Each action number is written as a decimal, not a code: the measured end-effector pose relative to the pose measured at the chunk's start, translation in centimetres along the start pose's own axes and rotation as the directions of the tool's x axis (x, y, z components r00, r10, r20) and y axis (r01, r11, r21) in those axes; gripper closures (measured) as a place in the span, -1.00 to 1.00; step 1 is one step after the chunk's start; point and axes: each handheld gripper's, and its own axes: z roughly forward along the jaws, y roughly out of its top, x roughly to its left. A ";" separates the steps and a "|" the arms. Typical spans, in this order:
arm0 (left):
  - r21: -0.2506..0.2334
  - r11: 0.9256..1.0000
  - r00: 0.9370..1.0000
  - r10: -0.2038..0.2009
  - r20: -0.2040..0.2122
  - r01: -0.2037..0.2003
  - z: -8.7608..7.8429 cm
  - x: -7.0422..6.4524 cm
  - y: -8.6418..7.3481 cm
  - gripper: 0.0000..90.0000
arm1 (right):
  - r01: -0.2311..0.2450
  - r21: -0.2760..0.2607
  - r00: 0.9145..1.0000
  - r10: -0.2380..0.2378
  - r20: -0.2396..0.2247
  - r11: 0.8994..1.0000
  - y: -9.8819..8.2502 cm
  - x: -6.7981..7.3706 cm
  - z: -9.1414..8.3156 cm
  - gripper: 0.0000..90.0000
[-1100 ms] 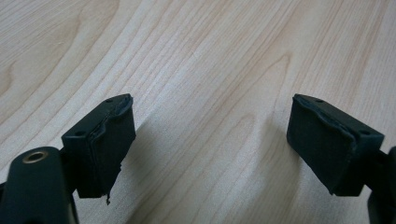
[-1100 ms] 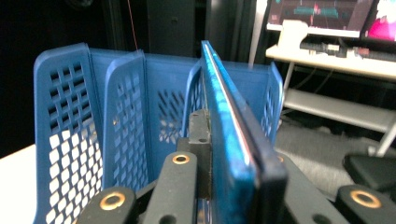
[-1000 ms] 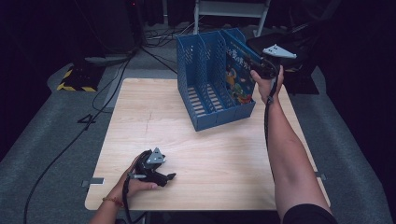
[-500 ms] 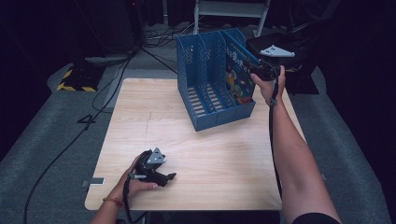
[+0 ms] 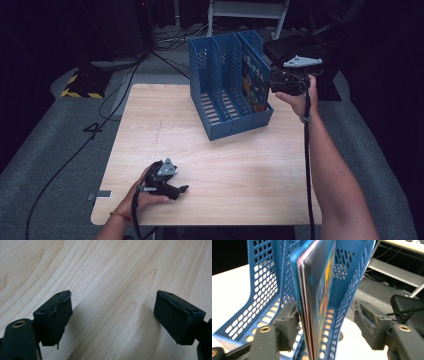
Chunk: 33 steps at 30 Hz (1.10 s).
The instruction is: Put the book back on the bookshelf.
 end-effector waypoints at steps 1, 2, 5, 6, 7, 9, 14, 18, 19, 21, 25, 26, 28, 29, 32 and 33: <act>0.000 1.000 1.000 0.000 0.000 0.000 0.0 0.0 0.0 -0.64 | 0.008 0.013 1.000 -0.008 -0.001 1.000 -0.2 0.0 -0.3 -0.20; 0.001 1.000 1.000 0.001 0.000 -0.001 0.0 0.0 0.0 -0.64 | 0.017 0.027 1.000 -0.017 -0.001 0.999 -0.4 0.1 -0.7 -0.26; -0.001 1.000 1.000 0.001 -0.001 -0.001 0.0 0.0 0.0 -0.64 | 0.017 0.058 1.000 -0.017 -0.005 0.998 -0.9 0.2 -1.6 -0.30; -0.001 1.000 1.000 0.001 -0.001 -0.001 0.0 0.0 0.0 -0.64 | 0.018 0.056 1.000 -0.018 -0.003 0.998 -1.1 0.2 -1.9 -0.30; -0.001 1.000 1.000 0.001 -0.001 -0.001 0.0 0.0 0.0 -0.64 | 0.018 0.054 1.000 -0.018 -0.006 0.998 -1.3 0.3 -2.2 -0.30; 0.000 1.000 1.000 0.001 -0.001 -0.001 0.0 0.0 0.0 -0.64 | 0.028 0.061 0.999 -0.026 -0.020 0.998 -1.7 0.4 -2.7 -0.30; 0.000 1.000 1.000 0.001 -0.001 -0.001 0.0 0.0 0.0 -0.64 | 0.063 0.087 0.998 -0.060 -0.037 0.994 -2.7 1.1 -3.7 -0.33; 0.000 1.000 1.000 0.001 -0.002 -0.001 0.0 0.0 0.0 -0.64 | 0.077 0.095 0.996 -0.073 -0.046 0.993 -3.6 1.5 -4.5 -0.33; 0.000 1.000 1.000 0.002 -0.002 -0.002 0.0 0.0 0.0 -0.64 | 0.079 0.095 0.996 -0.074 -0.052 0.992 -3.8 1.6 -4.6 -0.33; 0.000 1.000 1.000 0.001 -0.002 -0.001 0.0 0.0 0.0 -0.64 | 0.085 0.106 0.995 -0.079 -0.057 0.991 -4.5 1.8 -5.1 -0.34; 0.000 1.000 1.000 0.001 -0.002 -0.001 0.0 0.0 0.0 -0.64 | 0.103 0.125 0.993 -0.094 -0.075 0.987 -5.8 2.3 -6.0 -0.34; 0.000 1.000 1.000 0.001 -0.003 -0.001 0.0 0.0 0.0 -0.64 | 0.110 0.127 0.992 -0.101 -0.078 0.986 -6.2 2.5 -6.2 -0.34; 0.000 1.000 1.000 0.001 -0.002 -0.001 0.0 0.0 0.0 -0.64 | 0.124 0.141 0.990 -0.113 -0.082 0.982 -6.9 2.8 -6.7 -0.34; 0.000 1.000 1.000 0.001 -0.002 -0.001 0.0 0.0 0.0 -0.65 | 0.131 0.144 0.989 -0.120 -0.083 0.981 -7.3 3.0 -6.9 -0.34; -0.002 1.000 1.000 0.001 -0.001 -0.001 0.1 0.0 0.0 -0.65 | 0.142 0.149 0.987 -0.129 -0.096 0.979 -8.4 3.5 -7.5 -0.35; -0.001 1.000 1.000 0.001 -0.002 -0.001 0.1 0.0 0.0 -0.65 | 0.140 0.157 0.987 -0.125 -0.101 0.978 -8.7 3.7 -7.7 -0.35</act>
